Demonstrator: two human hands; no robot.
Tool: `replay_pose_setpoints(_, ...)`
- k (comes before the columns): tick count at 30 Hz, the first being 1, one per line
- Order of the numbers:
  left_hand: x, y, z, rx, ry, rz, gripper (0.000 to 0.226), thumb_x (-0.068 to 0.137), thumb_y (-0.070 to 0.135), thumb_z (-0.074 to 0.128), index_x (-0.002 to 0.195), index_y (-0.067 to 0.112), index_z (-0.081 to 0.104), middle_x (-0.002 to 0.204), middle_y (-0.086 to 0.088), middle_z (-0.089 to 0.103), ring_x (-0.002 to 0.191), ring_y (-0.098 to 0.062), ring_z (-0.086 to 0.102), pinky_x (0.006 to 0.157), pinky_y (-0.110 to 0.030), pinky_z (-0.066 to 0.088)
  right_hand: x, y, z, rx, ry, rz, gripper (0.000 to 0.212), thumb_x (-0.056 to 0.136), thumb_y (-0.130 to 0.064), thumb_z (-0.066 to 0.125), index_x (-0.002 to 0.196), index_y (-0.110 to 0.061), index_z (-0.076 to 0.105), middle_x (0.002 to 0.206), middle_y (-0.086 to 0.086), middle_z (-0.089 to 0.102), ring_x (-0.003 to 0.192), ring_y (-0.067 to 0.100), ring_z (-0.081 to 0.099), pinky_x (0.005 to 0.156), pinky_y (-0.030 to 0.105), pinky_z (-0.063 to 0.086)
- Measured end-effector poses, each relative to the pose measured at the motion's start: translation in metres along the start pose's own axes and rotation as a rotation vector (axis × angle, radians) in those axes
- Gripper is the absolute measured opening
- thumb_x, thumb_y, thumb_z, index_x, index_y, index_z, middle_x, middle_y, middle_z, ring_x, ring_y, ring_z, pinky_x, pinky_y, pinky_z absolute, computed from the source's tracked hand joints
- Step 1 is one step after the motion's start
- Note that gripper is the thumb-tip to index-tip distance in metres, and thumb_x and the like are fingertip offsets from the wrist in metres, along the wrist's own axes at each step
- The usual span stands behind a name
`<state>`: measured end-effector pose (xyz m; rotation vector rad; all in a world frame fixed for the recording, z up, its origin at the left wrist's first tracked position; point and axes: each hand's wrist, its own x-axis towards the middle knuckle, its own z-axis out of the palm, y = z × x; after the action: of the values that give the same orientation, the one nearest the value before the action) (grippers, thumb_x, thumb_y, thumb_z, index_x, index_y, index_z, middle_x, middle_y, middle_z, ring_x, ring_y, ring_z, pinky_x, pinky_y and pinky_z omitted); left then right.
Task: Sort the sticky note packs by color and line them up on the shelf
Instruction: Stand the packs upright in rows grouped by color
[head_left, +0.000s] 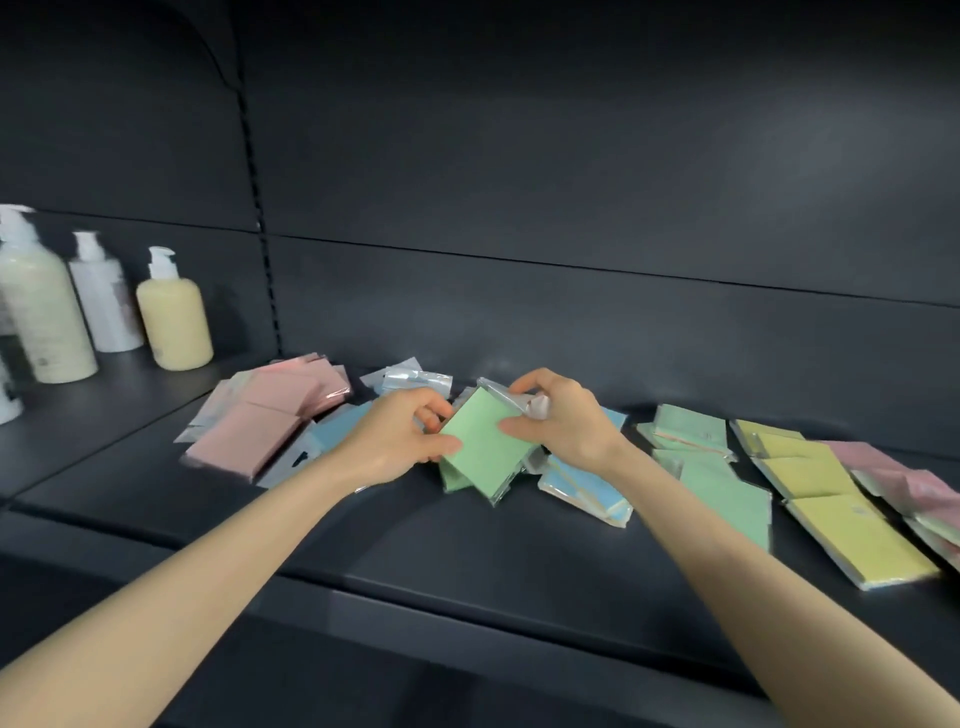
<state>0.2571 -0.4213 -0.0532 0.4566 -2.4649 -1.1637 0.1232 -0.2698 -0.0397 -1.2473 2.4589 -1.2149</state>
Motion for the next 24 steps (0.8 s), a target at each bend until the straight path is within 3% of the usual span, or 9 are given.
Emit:
replay_pose_setpoints(2, -0.006, -0.004, -0.004, 0.072, 0.012, -0.016, 0.023, 0.076, 0.011, 0.075, 0.095, 0.014, 0.062, 0.083, -0.008, 0.063, 0.061, -0.013, 0.058, 0.059, -0.014, 0.045, 0.0, -0.002, 0.009, -0.017, -0.032, 0.008, 0.03, 0.081, -0.025, 0.072, 0.104, -0.021, 0.053, 0.081, -0.001, 0.052, 0.06, 0.011, 0.049, 0.042, 0.01, 0.036)
replay_pose_setpoints(4, -0.012, -0.006, -0.006, 0.147, 0.027, -0.028, 0.026, 0.077, 0.016, 0.076, 0.098, 0.018, 0.06, 0.084, -0.003, 0.061, 0.066, -0.01, 0.055, 0.061, -0.014, 0.042, -0.002, -0.004, 0.014, -0.068, -0.051, -0.001, 0.031, 0.081, -0.027, 0.071, 0.106, -0.021, 0.054, 0.083, 0.001, 0.053, 0.064, 0.009, 0.048, 0.046, 0.01, 0.038)
replay_pose_setpoints(8, -0.026, -0.008, -0.001, 0.284, 0.02, -0.02, 0.03, 0.08, 0.025, 0.073, 0.107, 0.018, 0.06, 0.088, 0.002, 0.064, 0.075, -0.007, 0.054, 0.068, -0.015, 0.043, -0.006, 0.001, 0.026, -0.231, -0.059, -0.045, 0.037, 0.081, -0.03, 0.069, 0.115, -0.02, 0.056, 0.115, 0.003, 0.058, 0.112, 0.022, 0.046, 0.091, 0.03, 0.041)
replay_pose_setpoints(10, -0.031, -0.008, 0.003, 0.351, 0.036, 0.005, 0.032, 0.082, 0.028, 0.071, 0.11, 0.019, 0.059, 0.092, 0.004, 0.061, 0.084, -0.01, 0.053, 0.078, -0.024, 0.046, -0.01, 0.0, 0.029, -0.298, -0.066, -0.06, 0.038, 0.083, -0.029, 0.068, 0.118, -0.018, 0.057, 0.124, 0.005, 0.051, 0.121, 0.025, 0.039, 0.102, 0.036, 0.035)
replay_pose_setpoints(15, -0.032, -0.005, -0.007, 0.409, 0.039, 0.094, 0.029, 0.085, 0.031, 0.066, 0.112, 0.021, 0.06, 0.104, 0.006, 0.06, 0.1, -0.013, 0.056, 0.085, -0.026, 0.045, -0.022, -0.005, 0.019, -0.323, -0.057, -0.043, 0.04, 0.087, -0.024, 0.062, 0.125, -0.017, 0.051, 0.133, 0.006, 0.039, 0.125, 0.024, 0.034, 0.101, 0.03, 0.034)
replay_pose_setpoints(21, -0.019, 0.03, -0.011, 0.447, 0.012, 0.317, 0.041, 0.09, 0.03, 0.06, 0.129, 0.02, 0.052, 0.13, 0.005, 0.054, 0.123, -0.015, 0.043, 0.097, -0.02, 0.027, -0.04, -0.015, -0.022, -0.452, 0.075, 0.023, 0.047, 0.089, -0.025, 0.061, 0.133, -0.017, 0.046, 0.134, 0.006, 0.041, 0.126, 0.027, 0.036, 0.1, 0.035, 0.037)
replay_pose_setpoints(24, -0.013, 0.05, 0.001, 0.464, 0.005, 0.427, 0.045, 0.09, 0.03, 0.06, 0.133, 0.022, 0.049, 0.128, 0.003, 0.054, 0.123, -0.02, 0.044, 0.103, -0.03, 0.03, -0.06, -0.012, -0.046, -0.53, 0.146, 0.074, 0.048, 0.09, -0.024, 0.059, 0.134, -0.016, 0.043, 0.136, 0.008, 0.041, 0.127, 0.028, 0.036, 0.102, 0.036, 0.036)
